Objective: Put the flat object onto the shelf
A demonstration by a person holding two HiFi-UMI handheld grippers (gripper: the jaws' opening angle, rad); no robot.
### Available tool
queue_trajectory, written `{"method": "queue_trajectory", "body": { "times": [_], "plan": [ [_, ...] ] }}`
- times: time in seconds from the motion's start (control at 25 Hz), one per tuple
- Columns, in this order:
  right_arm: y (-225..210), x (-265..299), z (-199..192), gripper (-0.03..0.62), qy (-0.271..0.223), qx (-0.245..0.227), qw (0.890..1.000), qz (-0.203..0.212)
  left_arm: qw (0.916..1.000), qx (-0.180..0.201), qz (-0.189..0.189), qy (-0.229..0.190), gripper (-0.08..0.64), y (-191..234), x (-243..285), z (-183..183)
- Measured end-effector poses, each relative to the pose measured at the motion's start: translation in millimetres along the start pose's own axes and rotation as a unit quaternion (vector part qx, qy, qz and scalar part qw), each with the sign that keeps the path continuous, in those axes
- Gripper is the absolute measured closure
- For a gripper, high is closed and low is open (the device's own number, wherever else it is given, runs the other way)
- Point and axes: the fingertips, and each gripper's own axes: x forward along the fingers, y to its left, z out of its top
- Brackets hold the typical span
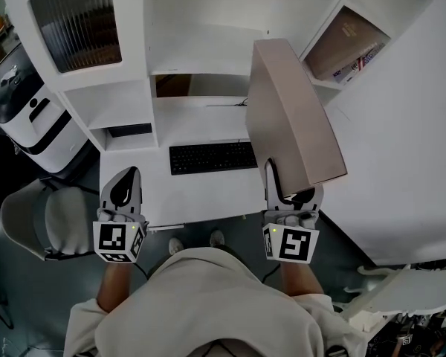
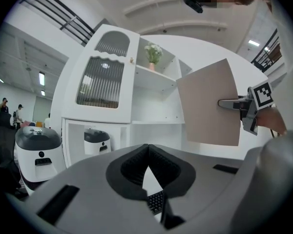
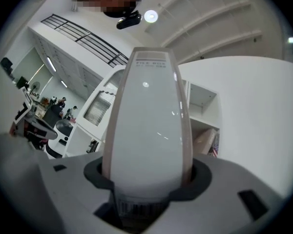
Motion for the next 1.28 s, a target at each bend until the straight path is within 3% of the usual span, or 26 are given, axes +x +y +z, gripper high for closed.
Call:
{"method": "queue_trajectory", "body": {
  "times": [0.2,0.36,0.52,0.88,1.28],
  "plan": [
    [2.5,23.7,16.8,0.318,-0.011,-0.099,0.995,0.025,0.9999,-0.003,0.013,-0.003,0.568,4.9,5.6,1.7],
    [8.8,45.6,35.1,0.318,-0.022,-0.194,0.980,0.048,0.9996,-0.008,0.026,-0.006,0.568,10.0,6.7,4.7],
    [17.5,65.9,47.1,0.318,-0.033,-0.271,0.960,0.069,0.9991,-0.014,0.038,-0.010,0.568,16.3,10.4,5.6],
    [34.1,107.4,39.6,0.318,-0.027,-0.419,0.902,0.104,0.9978,-0.022,0.062,-0.013,0.568,22.7,13.6,3.2],
    [52.5,146.3,15.1,0.318,0.002,-0.502,0.853,0.142,0.9961,-0.025,0.084,-0.009,0.568,30.8,18.5,1.6]
  ]
}}
